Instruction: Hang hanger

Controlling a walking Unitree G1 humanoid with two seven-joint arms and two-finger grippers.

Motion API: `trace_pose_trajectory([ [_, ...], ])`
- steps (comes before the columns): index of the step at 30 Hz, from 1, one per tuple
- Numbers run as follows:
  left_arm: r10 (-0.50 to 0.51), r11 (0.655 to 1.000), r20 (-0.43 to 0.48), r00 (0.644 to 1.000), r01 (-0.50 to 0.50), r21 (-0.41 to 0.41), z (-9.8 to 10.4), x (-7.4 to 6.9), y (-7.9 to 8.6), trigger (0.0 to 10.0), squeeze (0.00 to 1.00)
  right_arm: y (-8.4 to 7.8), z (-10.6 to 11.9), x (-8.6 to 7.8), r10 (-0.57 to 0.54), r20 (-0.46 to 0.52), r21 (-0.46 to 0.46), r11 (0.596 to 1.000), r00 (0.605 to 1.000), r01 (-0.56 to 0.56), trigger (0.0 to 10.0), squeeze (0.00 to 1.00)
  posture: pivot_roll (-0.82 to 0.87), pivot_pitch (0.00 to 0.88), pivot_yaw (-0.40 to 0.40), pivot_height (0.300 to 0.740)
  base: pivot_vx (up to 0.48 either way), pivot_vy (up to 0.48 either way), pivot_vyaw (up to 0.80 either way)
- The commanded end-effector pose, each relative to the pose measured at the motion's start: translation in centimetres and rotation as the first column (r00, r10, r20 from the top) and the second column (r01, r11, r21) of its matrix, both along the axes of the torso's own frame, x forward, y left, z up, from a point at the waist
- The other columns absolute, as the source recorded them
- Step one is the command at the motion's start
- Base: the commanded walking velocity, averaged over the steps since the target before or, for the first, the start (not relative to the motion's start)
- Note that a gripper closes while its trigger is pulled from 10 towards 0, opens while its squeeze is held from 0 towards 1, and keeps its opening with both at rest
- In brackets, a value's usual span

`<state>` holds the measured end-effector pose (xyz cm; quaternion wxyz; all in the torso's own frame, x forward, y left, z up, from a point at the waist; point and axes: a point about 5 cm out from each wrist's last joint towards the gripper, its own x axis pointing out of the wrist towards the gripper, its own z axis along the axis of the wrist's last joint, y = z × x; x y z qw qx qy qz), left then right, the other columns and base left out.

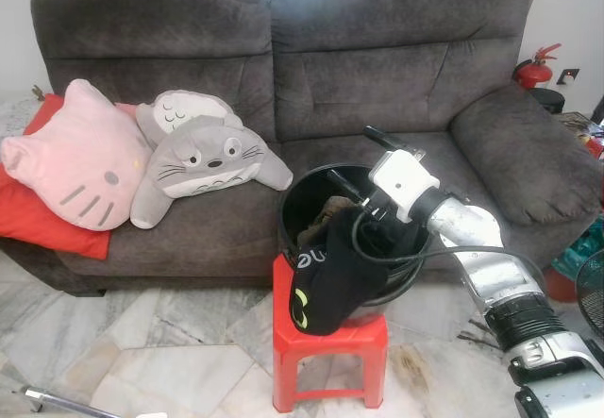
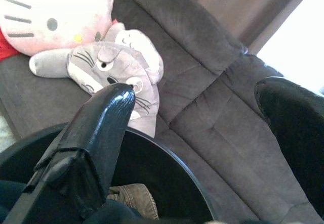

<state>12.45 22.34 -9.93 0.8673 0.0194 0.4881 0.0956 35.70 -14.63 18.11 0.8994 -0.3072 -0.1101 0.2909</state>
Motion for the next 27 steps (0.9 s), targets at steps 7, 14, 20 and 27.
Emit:
trace_pose_trajectory([
  [7, 0.007, 1.0, -0.007, 1.0, -0.007, 0.003, 0.01, -0.08, 0.3, 10.0, 0.0, -0.14, 0.63, 0.27, -0.026, 0.013, 0.014, 1.0, 1.0, 0.026, 10.0, 0.0, -0.23, 0.0, 0.081, 0.74, 0.268, 0.0, 0.0],
  [14, 0.004, 1.0, -0.001, 1.0, -0.004, 0.003, 0.02, 0.01, 0.13, 10.0, 0.0, -0.18, 0.58, 0.35, -0.032, 0.01, 0.016, 0.999, 0.999, 0.032, 10.0, 0.0, -0.22, 0.0, 0.081, 0.74, 0.268, 0.0, 0.0],
  [20, 0.002, 1.0, 0.001, 1.0, -0.002, 0.005, 0.0, 0.06, -0.09, 10.0, 0.0, -0.14, 0.56, 0.31, -0.027, 0.009, 0.011, 1.0, 1.0, 0.027, 10.0, 0.0, -0.22, 0.0, 0.079, 0.74, 0.0, 0.0, 0.0],
  [27, -0.006, 1.0, 0.003, 1.0, 0.006, 0.003, -0.02, 0.1, -0.28, 10.0, 0.0, -0.3, 0.62, 0.33, -0.031, 0.012, 0.008, 0.999, 0.999, 0.031, 10.0, 0.0, -0.23, 0.0, 0.08, 0.74, 0.0, 0.0, 0.0],
])
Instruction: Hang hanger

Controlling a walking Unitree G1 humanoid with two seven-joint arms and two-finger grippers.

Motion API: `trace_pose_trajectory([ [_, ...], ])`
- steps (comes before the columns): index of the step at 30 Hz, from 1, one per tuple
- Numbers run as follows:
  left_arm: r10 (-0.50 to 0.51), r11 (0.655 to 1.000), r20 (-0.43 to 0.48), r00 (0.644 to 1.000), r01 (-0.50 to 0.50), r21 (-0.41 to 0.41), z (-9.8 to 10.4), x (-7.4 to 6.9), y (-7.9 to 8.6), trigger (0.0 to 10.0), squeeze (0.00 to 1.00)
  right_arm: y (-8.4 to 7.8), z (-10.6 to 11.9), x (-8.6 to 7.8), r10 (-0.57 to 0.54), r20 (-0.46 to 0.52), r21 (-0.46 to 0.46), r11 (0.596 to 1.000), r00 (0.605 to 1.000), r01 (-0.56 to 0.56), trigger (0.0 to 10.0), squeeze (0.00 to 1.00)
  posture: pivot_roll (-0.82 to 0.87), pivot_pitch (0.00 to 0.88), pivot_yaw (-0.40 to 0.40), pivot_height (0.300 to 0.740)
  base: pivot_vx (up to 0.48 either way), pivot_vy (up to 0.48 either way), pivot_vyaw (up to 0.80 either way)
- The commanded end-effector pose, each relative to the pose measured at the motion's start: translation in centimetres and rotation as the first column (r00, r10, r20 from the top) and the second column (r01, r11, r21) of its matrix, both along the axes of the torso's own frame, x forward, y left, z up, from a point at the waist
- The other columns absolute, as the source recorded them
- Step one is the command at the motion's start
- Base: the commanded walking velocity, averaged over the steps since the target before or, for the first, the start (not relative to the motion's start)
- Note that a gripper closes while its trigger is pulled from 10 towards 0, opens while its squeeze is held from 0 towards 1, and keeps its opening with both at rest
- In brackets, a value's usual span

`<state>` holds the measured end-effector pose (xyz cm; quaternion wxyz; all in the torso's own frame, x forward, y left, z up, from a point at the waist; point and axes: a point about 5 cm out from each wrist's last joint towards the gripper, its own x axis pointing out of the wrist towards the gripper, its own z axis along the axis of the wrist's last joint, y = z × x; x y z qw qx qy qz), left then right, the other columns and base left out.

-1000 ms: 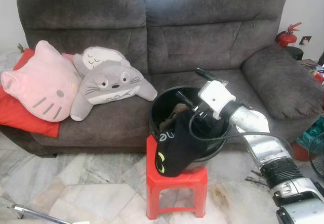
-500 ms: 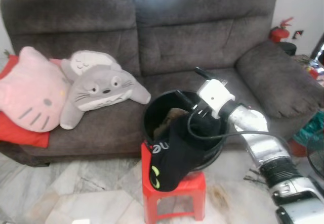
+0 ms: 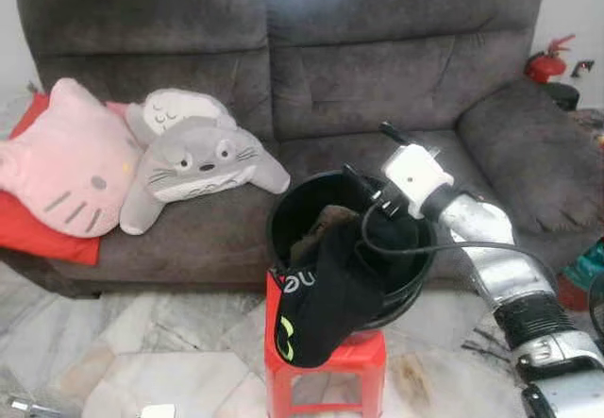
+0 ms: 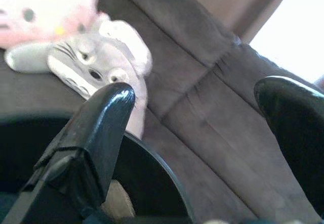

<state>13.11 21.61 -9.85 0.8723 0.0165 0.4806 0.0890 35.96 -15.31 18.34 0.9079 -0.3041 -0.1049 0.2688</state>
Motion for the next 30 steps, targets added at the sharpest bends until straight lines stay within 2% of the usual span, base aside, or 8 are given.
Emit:
trace_pose_trajectory([
  [1, 0.003, 1.0, -0.015, 1.0, -0.003, 0.014, -0.1, -0.5, 0.4, 10.0, 0.0, 0.4, 0.4, 0.1, 0.02, 0.011, -0.008, 1.0, 1.0, -0.02, 10.0, 0.0, -0.23, 0.0, 0.08, 0.74, 0.0, 0.0, 0.0],
  [11, 0.002, 1.0, -0.015, 1.0, -0.002, 0.009, -0.1, -0.4, 0.5, 10.0, 0.0, 0.3, 0.3, -0.1, 0.068, -0.015, -0.072, 0.995, 0.998, -0.069, 10.0, 0.0, -0.23, 0.0, 0.08, 0.74, 0.0, 0.0, 0.0],
  [12, 0.0, 1.0, -0.016, 1.0, 0.0, 0.009, 0.0, -0.4, 0.6, 10.0, 0.0, -0.6, -0.3, -0.7, 0.23, -0.044, -0.492, 0.842, 0.972, -0.221, 10.0, 0.0, -0.25, 0.0, 0.087, 0.74, 0.0, 0.0, 0.0],
  [13, 0.0, 1.0, -0.016, 1.0, 0.0, 0.009, 0.0, -0.4, 0.6, 10.0, 0.0, -0.6, -0.3, -0.7, 0.23, -0.044, -0.492, 0.842, 0.972, -0.221, 10.0, 0.0, -0.25, 0.0, 0.087, 0.74, 0.0, 0.0, 0.0],
  [15, 0.001, 1.0, -0.017, 1.0, -0.001, 0.008, 0.0, -0.5, 0.6, 10.0, 0.0, -1.2, -0.1, -1.3, 0.36, -0.142, -0.708, 0.614, 0.922, -0.349, 10.0, 0.0, -0.25, 0.0, 0.087, 0.74, 0.0, 0.0, 0.0],
  [18, 0.004, 1.0, -0.019, 1.0, -0.004, 0.008, -0.1, -0.7, 0.5, 10.0, 0.0, -0.9, 0.4, -1.4, 0.408, -0.185, -0.747, 0.533, 0.894, -0.398, 10.0, 0.0, -0.25, 0.0, 0.088, 0.74, 0.0, 0.0, 0.0],
  [25, 0.01, 1.0, -0.022, 1.0, -0.01, 0.011, -0.2, -0.9, 0.6, 10.0, 0.0, -0.4, -0.1, -1.4, 0.451, -0.235, -0.78, 0.44, 0.861, -0.444, 10.0, 0.0, -0.24, 0.0, 0.09, 0.74, 0.0, 0.0, 0.0],
  [30, 0.014, 1.0, -0.011, 1.0, -0.014, 0.019, 0.0, -0.5, 0.9, 10.0, 0.0, -0.3, -0.9, -1.9, 0.509, -0.337, -0.803, 0.283, 0.792, -0.524, 10.0, 0.0, -0.24, 0.0, 0.095, 0.74, 0.0, 0.0, 0.0],
])
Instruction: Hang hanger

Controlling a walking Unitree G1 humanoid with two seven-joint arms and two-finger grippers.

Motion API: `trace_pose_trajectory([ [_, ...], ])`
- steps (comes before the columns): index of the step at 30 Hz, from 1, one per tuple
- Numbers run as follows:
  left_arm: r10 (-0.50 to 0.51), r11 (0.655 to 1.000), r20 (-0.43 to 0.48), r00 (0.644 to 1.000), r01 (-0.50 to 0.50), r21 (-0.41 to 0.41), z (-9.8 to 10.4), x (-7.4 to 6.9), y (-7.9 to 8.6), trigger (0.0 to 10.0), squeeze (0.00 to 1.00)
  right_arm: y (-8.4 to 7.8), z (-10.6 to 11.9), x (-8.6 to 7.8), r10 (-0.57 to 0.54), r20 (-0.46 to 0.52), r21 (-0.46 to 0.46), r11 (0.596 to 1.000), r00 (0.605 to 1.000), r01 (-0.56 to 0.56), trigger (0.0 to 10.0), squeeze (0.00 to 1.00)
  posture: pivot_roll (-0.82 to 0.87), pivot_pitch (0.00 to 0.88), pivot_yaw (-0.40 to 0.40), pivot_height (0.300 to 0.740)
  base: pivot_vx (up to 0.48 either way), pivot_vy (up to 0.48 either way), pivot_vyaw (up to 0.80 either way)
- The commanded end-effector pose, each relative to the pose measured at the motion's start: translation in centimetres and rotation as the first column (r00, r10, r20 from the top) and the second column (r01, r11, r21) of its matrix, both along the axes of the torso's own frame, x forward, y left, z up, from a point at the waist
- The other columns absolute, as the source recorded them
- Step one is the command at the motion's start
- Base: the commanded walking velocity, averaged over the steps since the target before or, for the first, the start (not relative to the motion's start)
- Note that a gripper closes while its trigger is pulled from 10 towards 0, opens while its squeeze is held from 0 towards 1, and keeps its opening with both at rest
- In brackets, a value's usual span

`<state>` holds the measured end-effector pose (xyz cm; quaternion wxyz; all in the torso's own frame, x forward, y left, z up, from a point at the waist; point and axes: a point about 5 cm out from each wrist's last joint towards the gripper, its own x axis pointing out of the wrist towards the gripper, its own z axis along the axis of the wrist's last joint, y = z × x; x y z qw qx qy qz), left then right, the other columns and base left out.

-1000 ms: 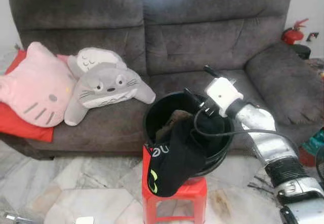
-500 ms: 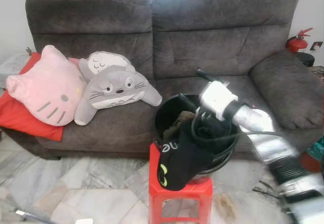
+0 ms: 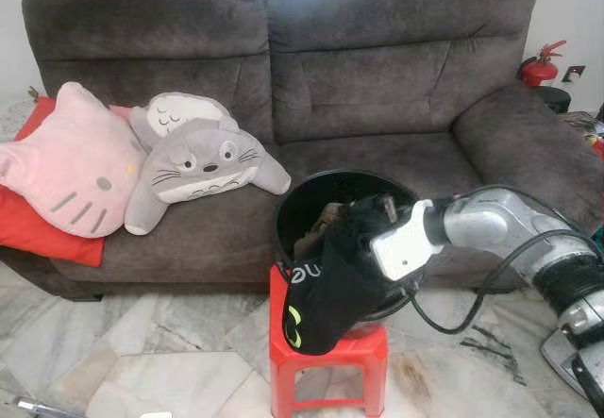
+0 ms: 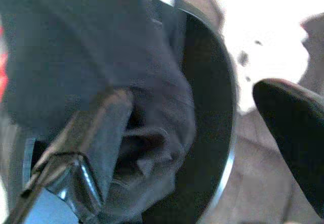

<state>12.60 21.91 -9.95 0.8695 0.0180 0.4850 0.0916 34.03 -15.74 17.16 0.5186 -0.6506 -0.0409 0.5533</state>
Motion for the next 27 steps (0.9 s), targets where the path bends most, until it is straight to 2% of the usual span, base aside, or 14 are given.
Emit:
trace_pose_trajectory([
  [1, 0.01, 1.0, 0.002, 1.0, -0.01, 0.014, 0.2, 0.2, 0.6, 10.0, 0.0, 0.1, 0.2, 0.1, 0.053, 0.004, -0.076, 0.996, 0.999, -0.052, 10.0, 0.0, -0.24, 0.0, 0.095, 0.74, 0.0, 0.0, 0.0],
  [4, 0.007, 1.0, 0.008, 1.0, -0.007, 0.013, 0.2, 0.5, 0.4, 10.0, 0.0, 0.0, 0.1, 0.1, 0.089, 0.002, -0.147, 0.985, 0.996, -0.088, 10.0, 0.0, -0.24, 0.0, 0.094, 0.74, 0.0, 0.0, 0.0],
  [12, 0.015, 1.0, 0.012, 1.0, -0.015, 0.017, 0.3, 0.6, 0.5, 10.0, 0.0, -0.3, 1.0, 0.5, 0.132, 0.015, -0.221, 0.967, 0.991, -0.126, 10.0, 0.0, -0.24, 0.0, 0.091, 0.74, 0.0, 0.0, 0.0],
  [19, 0.014, 1.0, 0.018, 1.0, -0.014, 0.02, 0.3, 0.8, 0.5, 10.0, 0.0, -1.1, 1.4, 0.8, 0.168, 0.032, -0.325, 0.934, 0.985, -0.149, 10.0, 0.0, -0.25, 0.0, 0.088, 0.74, 0.0, 0.0, 0.0],
  [23, 0.013, 1.0, 0.019, 1.0, -0.014, 0.02, 0.3, 0.8, 0.5, 10.0, 0.0, -1.3, 1.4, 0.9, 0.175, 0.035, -0.341, 0.927, 0.984, -0.153, 10.0, 0.0, -0.25, 0.0, 0.088, 0.74, 0.0, 0.0, 0.0],
  [25, 0.016, 1.0, 0.015, 1.0, -0.016, 0.022, 0.3, 0.6, 0.7, 10.0, 0.0, -1.9, 0.1, 0.8, 0.201, 0.028, -0.432, 0.886, 0.979, -0.17, 10.0, 0.0, -0.24, 0.0, 0.087, 0.74, 0.0, 0.0, 0.0],
  [27, 0.016, 1.0, 0.014, 1.0, -0.016, 0.023, 0.3, 0.6, 0.7, 10.0, 0.0, -2.3, -0.2, 1.0, 0.201, 0.049, -0.47, 0.869, 0.978, -0.155, 10.0, 0.0, -0.24, 0.0, 0.087, 0.74, 0.0, 0.0, 0.0],
])
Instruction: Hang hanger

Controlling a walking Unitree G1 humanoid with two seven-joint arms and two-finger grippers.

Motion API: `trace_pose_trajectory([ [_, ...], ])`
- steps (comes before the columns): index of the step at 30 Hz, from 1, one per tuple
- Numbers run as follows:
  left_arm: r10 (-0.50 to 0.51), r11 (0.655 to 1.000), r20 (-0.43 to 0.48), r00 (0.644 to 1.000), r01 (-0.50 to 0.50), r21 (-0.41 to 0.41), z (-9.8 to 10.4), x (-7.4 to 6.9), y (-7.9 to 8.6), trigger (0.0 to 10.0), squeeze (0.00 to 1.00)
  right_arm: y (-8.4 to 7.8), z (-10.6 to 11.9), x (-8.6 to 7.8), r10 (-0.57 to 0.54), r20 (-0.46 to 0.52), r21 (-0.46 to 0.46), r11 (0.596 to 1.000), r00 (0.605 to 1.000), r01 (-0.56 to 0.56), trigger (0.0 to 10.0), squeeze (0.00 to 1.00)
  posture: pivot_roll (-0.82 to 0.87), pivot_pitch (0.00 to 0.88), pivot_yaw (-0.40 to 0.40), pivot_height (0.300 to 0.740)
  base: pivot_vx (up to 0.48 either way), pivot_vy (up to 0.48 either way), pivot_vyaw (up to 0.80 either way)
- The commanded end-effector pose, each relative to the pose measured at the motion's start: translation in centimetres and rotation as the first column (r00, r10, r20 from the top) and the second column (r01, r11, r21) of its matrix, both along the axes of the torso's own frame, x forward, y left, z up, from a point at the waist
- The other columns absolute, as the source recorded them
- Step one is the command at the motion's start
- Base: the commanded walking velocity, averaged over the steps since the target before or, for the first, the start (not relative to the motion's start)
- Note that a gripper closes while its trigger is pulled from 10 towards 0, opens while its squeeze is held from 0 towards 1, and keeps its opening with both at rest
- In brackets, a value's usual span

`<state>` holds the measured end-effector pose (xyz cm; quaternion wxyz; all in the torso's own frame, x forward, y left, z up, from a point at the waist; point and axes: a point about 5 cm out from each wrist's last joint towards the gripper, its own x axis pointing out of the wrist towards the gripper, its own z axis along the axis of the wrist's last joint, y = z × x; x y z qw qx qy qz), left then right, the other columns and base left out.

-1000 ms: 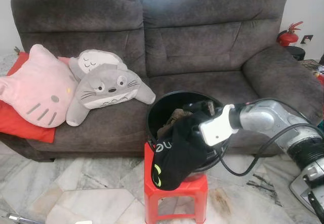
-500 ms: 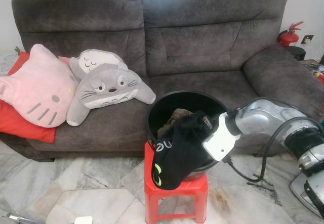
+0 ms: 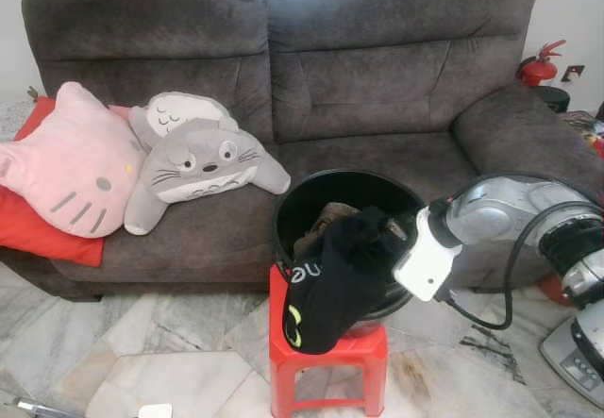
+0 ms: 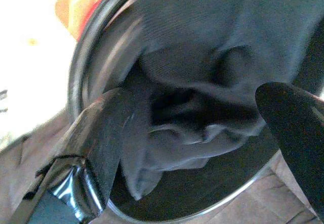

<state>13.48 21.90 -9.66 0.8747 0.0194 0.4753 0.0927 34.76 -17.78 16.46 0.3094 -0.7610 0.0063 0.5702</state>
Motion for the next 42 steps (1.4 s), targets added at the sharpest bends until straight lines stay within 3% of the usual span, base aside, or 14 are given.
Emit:
trace_pose_trajectory([
  [1, 0.018, 1.0, -0.007, 1.0, -0.017, 0.018, 0.0, -0.3, 0.7, 10.0, 0.0, -0.3, 0.5, 0.4, 0.01, 0.039, -0.042, 0.999, 0.999, -0.008, 10.0, 0.0, -0.24, 0.0, 0.085, 0.74, 0.0, 0.0, 0.0],
  [10, 0.02, 1.0, -0.009, 1.0, -0.02, 0.019, 0.0, -0.5, 0.7, 10.0, 0.0, -0.9, 0.2, 0.9, 0.026, 0.107, -0.079, 0.997, 0.994, -0.018, 10.0, 0.0, -0.24, 0.0, 0.084, 0.74, 0.0, 0.0, 0.0],
  [16, 0.024, 0.999, -0.012, 1.0, -0.024, 0.021, 0.0, -0.6, 0.8, 10.0, 0.0, 0.3, 0.5, 1.6, 0.083, 0.216, -0.005, 0.996, 0.973, -0.084, 10.0, 0.0, -0.24, 0.0, 0.084, 0.74, 0.0, 0.0, 0.0],
  [24, 0.028, 0.999, -0.012, 1.0, -0.027, 0.02, 0.0, -0.5, 0.8, 10.0, 0.0, 1.3, 0.6, 1.6, 0.093, 0.243, 0.105, 0.987, 0.966, -0.121, 10.0, 0.0, -0.24, 0.0, 0.084, 0.74, 0.0, 0.0, 0.0],
  [34, 0.029, 0.999, -0.012, 1.0, -0.028, 0.019, 0.0, -0.5, 0.8, 10.0, 0.0, 1.2, 1.2, 1.8, 0.091, 0.265, 0.127, 0.984, 0.96, -0.128, 10.0, 0.0, -0.24, 0.0, 0.087, 0.74, 0.0, 0.0, 0.0],
  [42, 0.029, 0.999, -0.016, 0.999, -0.028, 0.02, 0.0, -0.5, 1.1, 10.0, 0.0, 2.2, 1.4, 1.4, 0.146, 0.247, 0.176, 0.965, 0.958, -0.193, 10.0, 0.0, -0.24, 0.0, 0.09, 0.74, 0.0, 0.0, 0.0],
])
